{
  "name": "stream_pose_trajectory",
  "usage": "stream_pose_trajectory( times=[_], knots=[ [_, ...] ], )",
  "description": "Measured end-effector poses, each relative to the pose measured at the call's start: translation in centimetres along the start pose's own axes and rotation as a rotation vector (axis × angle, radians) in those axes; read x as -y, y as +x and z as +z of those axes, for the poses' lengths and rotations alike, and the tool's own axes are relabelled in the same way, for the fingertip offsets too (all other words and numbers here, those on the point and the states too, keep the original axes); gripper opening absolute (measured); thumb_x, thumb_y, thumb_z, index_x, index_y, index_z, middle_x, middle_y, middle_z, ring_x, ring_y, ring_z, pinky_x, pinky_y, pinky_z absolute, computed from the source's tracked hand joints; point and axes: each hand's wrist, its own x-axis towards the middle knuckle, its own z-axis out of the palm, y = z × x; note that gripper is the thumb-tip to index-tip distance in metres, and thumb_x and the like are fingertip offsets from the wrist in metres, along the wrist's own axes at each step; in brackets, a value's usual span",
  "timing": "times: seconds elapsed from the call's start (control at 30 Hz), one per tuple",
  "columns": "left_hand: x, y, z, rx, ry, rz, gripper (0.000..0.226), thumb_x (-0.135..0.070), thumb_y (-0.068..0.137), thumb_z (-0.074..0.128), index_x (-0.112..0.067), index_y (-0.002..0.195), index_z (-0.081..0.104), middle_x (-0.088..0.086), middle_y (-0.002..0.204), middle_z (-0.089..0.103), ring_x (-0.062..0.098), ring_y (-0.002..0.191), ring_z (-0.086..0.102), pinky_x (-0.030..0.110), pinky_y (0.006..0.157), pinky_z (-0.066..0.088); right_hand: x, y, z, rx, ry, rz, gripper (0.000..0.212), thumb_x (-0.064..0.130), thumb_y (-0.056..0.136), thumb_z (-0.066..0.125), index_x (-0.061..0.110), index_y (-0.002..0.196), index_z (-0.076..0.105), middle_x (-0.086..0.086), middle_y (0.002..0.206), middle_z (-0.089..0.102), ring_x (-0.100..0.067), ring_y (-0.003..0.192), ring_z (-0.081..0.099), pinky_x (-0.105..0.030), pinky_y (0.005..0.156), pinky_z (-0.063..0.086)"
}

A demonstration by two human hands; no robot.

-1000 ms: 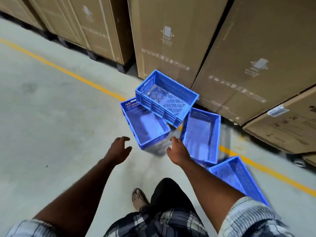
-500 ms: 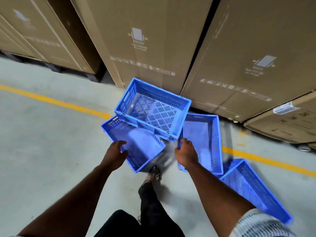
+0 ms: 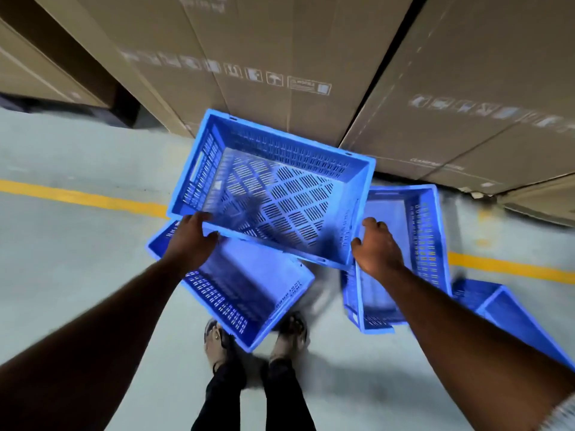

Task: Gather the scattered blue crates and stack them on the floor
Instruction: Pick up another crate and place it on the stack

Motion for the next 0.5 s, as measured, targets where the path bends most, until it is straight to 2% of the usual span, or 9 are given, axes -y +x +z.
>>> stream_pose_trajectory(
  times=[0.13,0.23,0.3,0.43,0.5],
  knots=[
    [1.7,6.9,1.7,0.022,0.077,0.034,0.044,-0.014,0.081,0.069,-0.009,0.124,0.06,0.025,0.122,0.057,0.039,0.115,0.055,0.04,0.097,0.042,-0.7,5.0,3.3,0.013,0.006,0.06,0.042,0.023,0.09,0.056,0.007,0.128,0.046,-0.02,0.127,0.047,-0.043,0.115,0.053,-0.046,0.092,0.046],
    [2.4,11.1,1.9,0.038,0.145,0.078,0.056,-0.031,0.076,0.066,-0.009,0.126,0.058,0.026,0.129,0.053,0.04,0.124,0.048,0.042,0.105,0.036,-0.7,8.2,4.6,-0.009,0.066,0.143,0.043,0.022,0.09,0.057,0.005,0.128,0.044,-0.022,0.128,0.047,-0.043,0.117,0.051,-0.045,0.094,0.044],
    [2.7,13.5,2.0,0.012,0.199,0.111,0.06,-0.028,0.078,0.069,-0.006,0.131,0.053,0.026,0.135,0.048,0.04,0.13,0.04,0.045,0.11,0.032,-0.6,9.9,5.3,-0.05,0.142,0.196,0.045,0.02,0.089,0.059,0.002,0.128,0.042,-0.025,0.129,0.049,-0.043,0.119,0.051,-0.045,0.094,0.044],
    [3.3,17.1,2.1,-0.051,0.193,-0.015,0.092,-0.024,0.08,0.074,-0.004,0.15,0.018,0.023,0.153,0.02,0.042,0.139,0.026,0.047,0.114,0.026,-0.3,12.7,6.8,-0.118,0.23,0.271,0.046,0.015,0.089,0.062,-0.001,0.127,0.041,-0.028,0.126,0.051,-0.043,0.116,0.053,-0.042,0.091,0.045],
    [3.7,18.4,2.5,-0.024,0.177,-0.076,0.102,-0.026,0.08,0.074,-0.004,0.152,0.006,0.024,0.153,0.019,0.043,0.138,0.026,0.046,0.115,0.025,-0.5,13.5,7.3,-0.162,0.266,0.3,0.042,0.018,0.09,0.062,-0.003,0.122,0.046,-0.03,0.122,0.055,-0.043,0.113,0.055,-0.042,0.09,0.045]
  ],
)
